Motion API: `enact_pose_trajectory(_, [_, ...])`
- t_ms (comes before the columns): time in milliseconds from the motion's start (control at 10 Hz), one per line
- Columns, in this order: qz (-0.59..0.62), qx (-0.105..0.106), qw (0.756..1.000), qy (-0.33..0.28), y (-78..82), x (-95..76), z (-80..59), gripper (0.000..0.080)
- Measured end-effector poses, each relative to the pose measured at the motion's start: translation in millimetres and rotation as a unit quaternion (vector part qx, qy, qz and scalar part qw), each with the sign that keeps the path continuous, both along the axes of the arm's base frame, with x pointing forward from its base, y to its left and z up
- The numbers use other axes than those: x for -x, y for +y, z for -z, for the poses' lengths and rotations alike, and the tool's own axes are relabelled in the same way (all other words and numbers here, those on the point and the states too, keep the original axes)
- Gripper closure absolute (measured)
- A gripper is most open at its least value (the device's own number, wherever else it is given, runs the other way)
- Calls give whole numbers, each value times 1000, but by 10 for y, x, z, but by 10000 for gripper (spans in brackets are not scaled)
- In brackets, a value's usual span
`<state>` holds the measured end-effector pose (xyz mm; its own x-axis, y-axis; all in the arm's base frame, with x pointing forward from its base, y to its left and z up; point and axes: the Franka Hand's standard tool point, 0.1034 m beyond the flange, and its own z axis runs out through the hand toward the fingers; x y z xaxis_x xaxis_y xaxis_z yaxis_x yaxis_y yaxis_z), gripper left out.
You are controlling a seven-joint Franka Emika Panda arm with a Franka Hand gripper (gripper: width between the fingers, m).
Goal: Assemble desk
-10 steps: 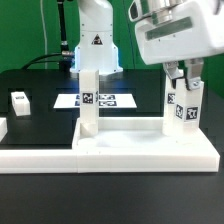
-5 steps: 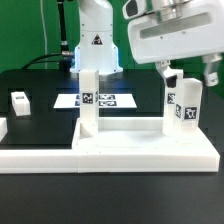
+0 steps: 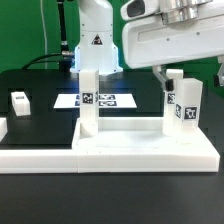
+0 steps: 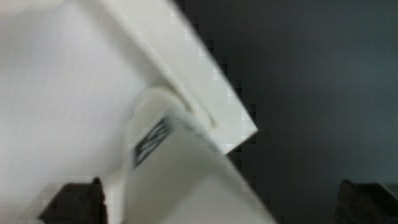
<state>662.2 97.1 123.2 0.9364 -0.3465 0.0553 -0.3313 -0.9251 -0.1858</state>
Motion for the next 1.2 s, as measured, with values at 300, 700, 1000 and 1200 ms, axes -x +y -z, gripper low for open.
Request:
enact_pose_trajectory(300, [-170, 48, 984, -5, 65, 10, 117, 150])
enact_pose_trajectory(700, [-87, 33, 996, 5, 69, 6, 111, 399])
enact_pose_trajectory(1000, [-12, 28, 999, 16, 10, 11, 128, 497])
enact_pose_trajectory(1200, [169, -6, 985, 30, 10, 63, 142, 498])
